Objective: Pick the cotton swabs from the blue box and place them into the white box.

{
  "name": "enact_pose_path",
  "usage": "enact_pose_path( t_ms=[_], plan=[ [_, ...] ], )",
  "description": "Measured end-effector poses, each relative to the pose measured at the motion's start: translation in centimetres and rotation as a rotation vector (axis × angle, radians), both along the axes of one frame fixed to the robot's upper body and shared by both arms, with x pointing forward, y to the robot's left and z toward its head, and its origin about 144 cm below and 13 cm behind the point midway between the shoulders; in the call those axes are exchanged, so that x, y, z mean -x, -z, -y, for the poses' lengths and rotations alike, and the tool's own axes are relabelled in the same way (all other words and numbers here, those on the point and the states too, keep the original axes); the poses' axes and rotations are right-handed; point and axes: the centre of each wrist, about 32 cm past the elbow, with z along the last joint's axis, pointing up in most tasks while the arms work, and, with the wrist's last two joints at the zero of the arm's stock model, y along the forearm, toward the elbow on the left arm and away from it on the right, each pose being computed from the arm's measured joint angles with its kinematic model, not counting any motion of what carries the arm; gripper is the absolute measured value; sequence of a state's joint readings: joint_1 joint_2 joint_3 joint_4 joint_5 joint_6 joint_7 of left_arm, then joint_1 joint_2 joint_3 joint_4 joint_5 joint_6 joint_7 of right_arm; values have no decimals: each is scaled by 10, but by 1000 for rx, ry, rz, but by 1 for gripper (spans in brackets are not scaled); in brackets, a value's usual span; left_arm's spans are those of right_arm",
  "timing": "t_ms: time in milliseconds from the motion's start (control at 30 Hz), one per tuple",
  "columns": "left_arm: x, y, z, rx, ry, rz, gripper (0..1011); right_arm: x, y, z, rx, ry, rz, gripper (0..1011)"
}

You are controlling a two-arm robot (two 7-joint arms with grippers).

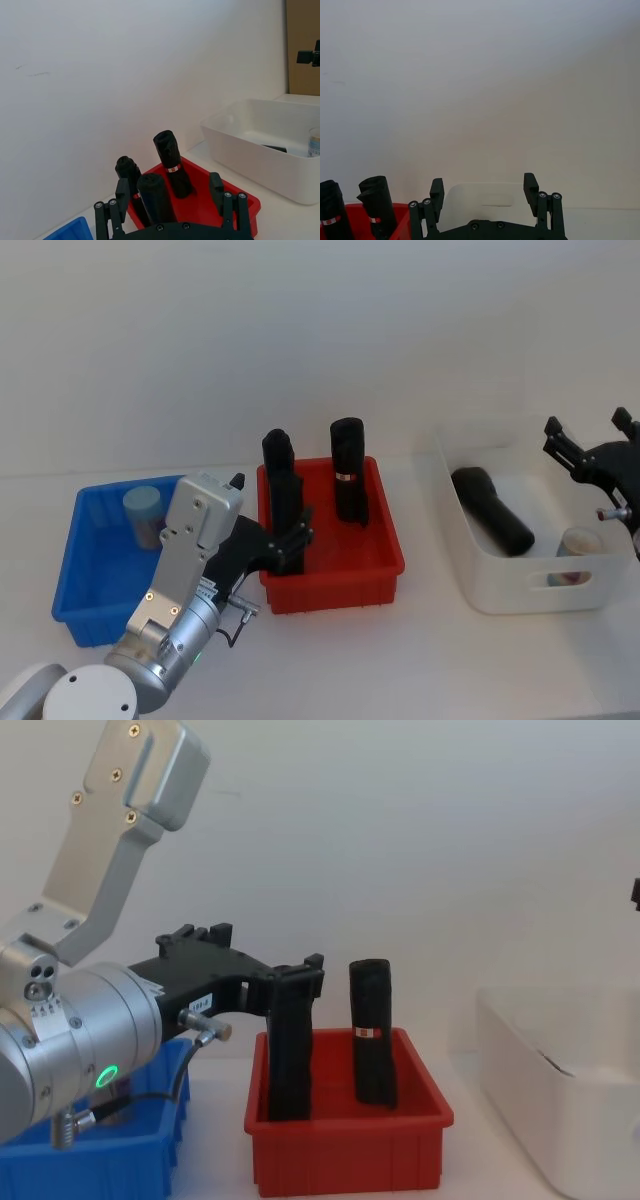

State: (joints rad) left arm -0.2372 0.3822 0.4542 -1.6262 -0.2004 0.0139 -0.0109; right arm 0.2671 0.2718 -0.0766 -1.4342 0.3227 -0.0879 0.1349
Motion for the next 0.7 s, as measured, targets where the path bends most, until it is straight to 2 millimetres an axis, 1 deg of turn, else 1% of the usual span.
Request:
enact_pose_path(
  t_ms=[700],
  plan=[
    [0,0,0,0,0,0,1004,-2,3,1,-7,-6,7,1002]
  ],
)
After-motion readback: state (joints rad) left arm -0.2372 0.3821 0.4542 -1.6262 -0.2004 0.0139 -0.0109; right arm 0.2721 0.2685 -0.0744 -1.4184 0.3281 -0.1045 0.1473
